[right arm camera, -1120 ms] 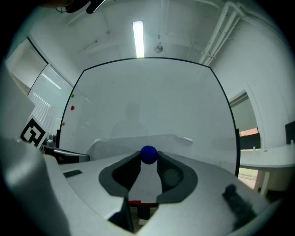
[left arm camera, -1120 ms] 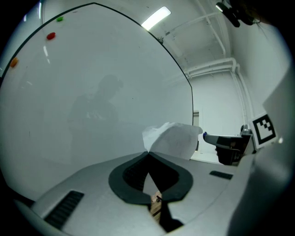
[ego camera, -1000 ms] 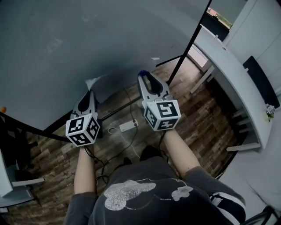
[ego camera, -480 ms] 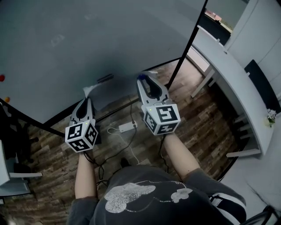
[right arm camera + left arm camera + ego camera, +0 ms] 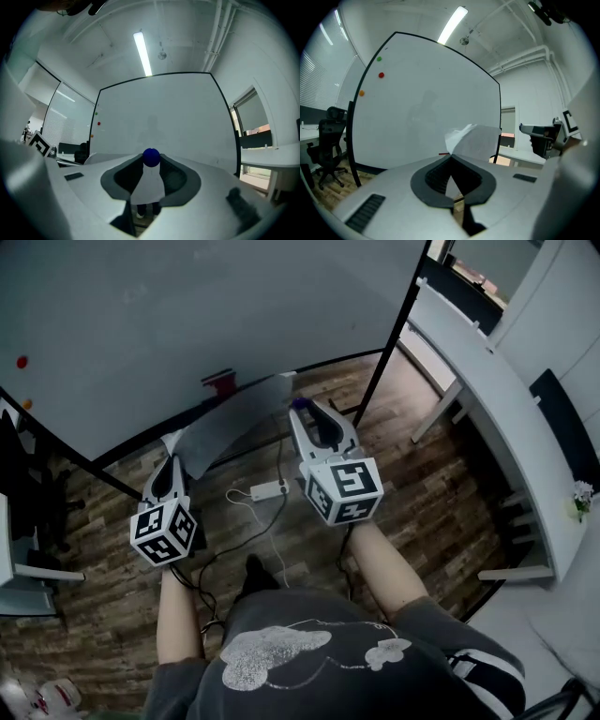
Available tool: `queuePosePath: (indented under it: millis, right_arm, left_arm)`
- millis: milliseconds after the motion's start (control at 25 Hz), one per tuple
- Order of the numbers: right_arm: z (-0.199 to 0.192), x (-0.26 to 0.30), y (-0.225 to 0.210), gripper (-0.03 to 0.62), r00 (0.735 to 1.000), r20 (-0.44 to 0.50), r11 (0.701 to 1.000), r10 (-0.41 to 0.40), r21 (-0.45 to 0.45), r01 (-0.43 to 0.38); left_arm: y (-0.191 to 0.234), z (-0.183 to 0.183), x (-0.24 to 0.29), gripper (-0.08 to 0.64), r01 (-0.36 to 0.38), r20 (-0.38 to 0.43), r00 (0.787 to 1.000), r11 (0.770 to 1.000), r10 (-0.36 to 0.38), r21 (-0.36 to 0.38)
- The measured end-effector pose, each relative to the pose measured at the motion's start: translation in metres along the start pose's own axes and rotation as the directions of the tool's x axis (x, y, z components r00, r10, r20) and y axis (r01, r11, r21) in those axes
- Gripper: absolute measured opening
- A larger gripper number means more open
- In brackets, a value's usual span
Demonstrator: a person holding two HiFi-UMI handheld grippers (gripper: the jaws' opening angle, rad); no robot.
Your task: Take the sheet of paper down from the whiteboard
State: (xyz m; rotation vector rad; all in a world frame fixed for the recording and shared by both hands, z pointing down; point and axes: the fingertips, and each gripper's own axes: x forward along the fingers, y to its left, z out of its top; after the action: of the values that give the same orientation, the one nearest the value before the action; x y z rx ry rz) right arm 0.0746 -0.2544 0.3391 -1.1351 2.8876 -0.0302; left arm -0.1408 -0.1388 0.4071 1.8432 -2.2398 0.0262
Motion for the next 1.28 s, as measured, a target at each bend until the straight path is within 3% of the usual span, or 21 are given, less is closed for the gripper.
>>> queuePosePath:
  millis: [240,560,1000,1280]
  right_arm:
    - [-0.005,-0.027,0.012,0.117,1.000,-0.007,1.000,0.026,0.009,-0.026]
    - [-0.014,-0.046,0.049,0.117,0.999,-0.025,1.000,0.025,-0.003,-0.025]
    - [-0.029,-0.060,0.139,0.115,0.998,-0.060,1.000,-0.004,-0.023,0.002]
    - [-0.028,-0.075,0.162,0.115,0.997,-0.064,0.999,-0.041,-0.027,0.040]
  left_arm:
    - [-0.005,-0.016,-0.039,0.011,-0.041,-0.015,0.999,0.999,0.041,-0.026]
    - [0.021,-0.032,-0.071,0.011,-0.061,-0.034,0.998,0.998,0.060,-0.029]
    - [0.069,-0.045,-0.123,0.011,0.010,-0.062,0.998,1.000,-0.011,-0.023]
    - [0.082,-0.041,-0.142,0.011,0.036,-0.048,0.998,0.999,-0.037,-0.020]
